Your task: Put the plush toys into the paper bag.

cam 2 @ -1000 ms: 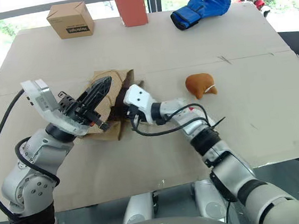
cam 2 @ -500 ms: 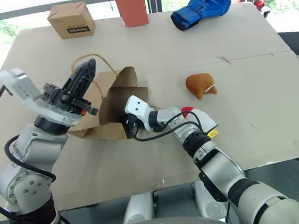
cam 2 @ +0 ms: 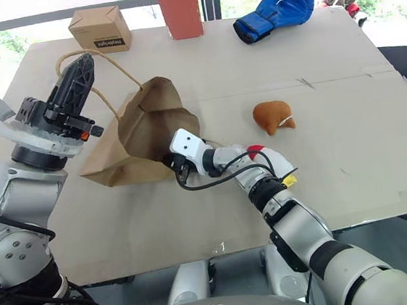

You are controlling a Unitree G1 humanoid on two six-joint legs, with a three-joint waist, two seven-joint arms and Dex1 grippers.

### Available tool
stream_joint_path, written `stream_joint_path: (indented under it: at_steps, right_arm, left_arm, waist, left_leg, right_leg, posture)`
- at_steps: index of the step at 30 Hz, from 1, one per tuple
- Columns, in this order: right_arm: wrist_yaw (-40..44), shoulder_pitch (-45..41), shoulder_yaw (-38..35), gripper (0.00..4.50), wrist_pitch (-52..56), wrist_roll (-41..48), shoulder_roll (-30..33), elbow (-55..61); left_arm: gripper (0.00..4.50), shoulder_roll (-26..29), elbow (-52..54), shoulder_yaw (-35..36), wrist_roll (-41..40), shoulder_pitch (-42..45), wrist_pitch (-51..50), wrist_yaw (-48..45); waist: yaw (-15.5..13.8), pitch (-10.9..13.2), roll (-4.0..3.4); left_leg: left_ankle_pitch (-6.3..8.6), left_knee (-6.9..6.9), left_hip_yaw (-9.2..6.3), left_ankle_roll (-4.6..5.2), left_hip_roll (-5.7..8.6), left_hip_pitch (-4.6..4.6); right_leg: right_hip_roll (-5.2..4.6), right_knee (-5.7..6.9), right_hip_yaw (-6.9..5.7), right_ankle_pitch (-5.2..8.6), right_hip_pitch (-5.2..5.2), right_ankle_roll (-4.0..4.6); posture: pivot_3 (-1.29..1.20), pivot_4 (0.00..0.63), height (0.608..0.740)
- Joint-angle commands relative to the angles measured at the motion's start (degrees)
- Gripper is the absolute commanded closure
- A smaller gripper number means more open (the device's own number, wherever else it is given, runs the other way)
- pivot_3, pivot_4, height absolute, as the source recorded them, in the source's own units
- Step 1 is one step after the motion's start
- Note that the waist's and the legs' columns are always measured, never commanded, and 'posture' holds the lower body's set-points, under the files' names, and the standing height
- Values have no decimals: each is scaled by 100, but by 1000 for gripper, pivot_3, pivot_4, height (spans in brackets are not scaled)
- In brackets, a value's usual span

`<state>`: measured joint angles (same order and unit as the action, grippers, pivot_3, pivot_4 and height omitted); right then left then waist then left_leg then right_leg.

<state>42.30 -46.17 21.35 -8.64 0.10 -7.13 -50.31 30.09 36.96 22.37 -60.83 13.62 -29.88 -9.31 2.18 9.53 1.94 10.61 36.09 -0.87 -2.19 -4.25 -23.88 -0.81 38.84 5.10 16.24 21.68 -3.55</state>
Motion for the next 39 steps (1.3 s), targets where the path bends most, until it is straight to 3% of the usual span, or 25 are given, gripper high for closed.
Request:
stream_joint_path:
  at_steps: [1,6,12,13,18,23,27,30,37,39]
  right_arm:
    - [328,57,-266,4471,588,287,130,856]
    - [672,308,-499,2963,1665,710,706,2762]
    - [553,697,-929,167,3046,1144,1544,4978]
    - [569,791,-1012,77,3420,1305,1740,5430]
    - [45,1281,-1270,77,4502,1005,2763,7021]
    - [-125,2138,-1432,77,5743,1242,3506,7709]
    - [-391,2762,-776,77,5858,647,4064,7570]
    - [-529,3151,-781,964,6294,737,4167,7640]
    - [-721,3319,-1348,4205,6449,1156,3927,7938]
    - [-717,3319,-1591,4420,6342,1350,3825,8008]
  left_arm:
    - [4500,47,123,23,-15,-54,54,-41]
    - [4500,86,3,-129,114,-160,27,-260]
    - [4500,147,-188,-301,311,-206,10,-556]
    - [4500,154,-218,-327,355,-202,18,-603]
    - [4500,150,-357,-396,532,-140,55,-721]
    - [4500,117,-422,-478,576,-98,57,-881]
    - [4500,152,-555,-488,570,45,29,-1029]
    - [4500,181,-650,-497,585,142,-7,-1103]
    - [4500,149,-637,-631,729,137,-22,-1256]
    - [4500,133,-637,-662,769,139,-15,-1294]
  waist:
    - [1,6,-1]
    - [4,15,-10]
    - [7,17,-14]
    - [5,17,-13]
    - [-14,16,-11]
    - [-24,12,-4]
    - [10,14,-6]
    - [1,11,-2]
    - [-53,3,14]
    - [-56,3,13]
  left_leg:
    - [0,-3,0,0,0,-2]
    - [0,-15,0,0,0,-7]
    - [0,-42,3,-1,-1,-6]
    - [0,-51,5,-1,-1,-7]
    - [0,-83,13,-1,0,-9]
    - [3,-100,16,2,1,-17]
    - [3,-101,20,2,1,-19]
    - [2,-99,21,2,2,-18]
    - [2,-87,22,2,6,-19]
    - [2,-87,22,2,6,-18]
  right_leg:
    - [0,0,0,-1,2,-2]
    - [0,-6,0,-10,10,-19]
    - [1,-19,1,-9,19,-18]
    - [0,-32,2,-9,19,-18]
    - [-6,-74,4,-10,18,-18]
    - [-9,-99,4,-10,17,-18]
    - [-8,-98,10,-9,27,-18]
    - [-9,-97,11,2,26,-2]
    - [-13,-104,13,5,15,-7]
    - [-13,-104,13,5,14,-6]
  posture:
    - [0,150,740]
    - [0,150,740]
    - [0,150,740]
    - [0,150,740]
    - [0,150,740]
    - [0,150,740]
    - [0,150,740]
    - [0,150,740]
    - [0,150,740]
    - [0,150,740]
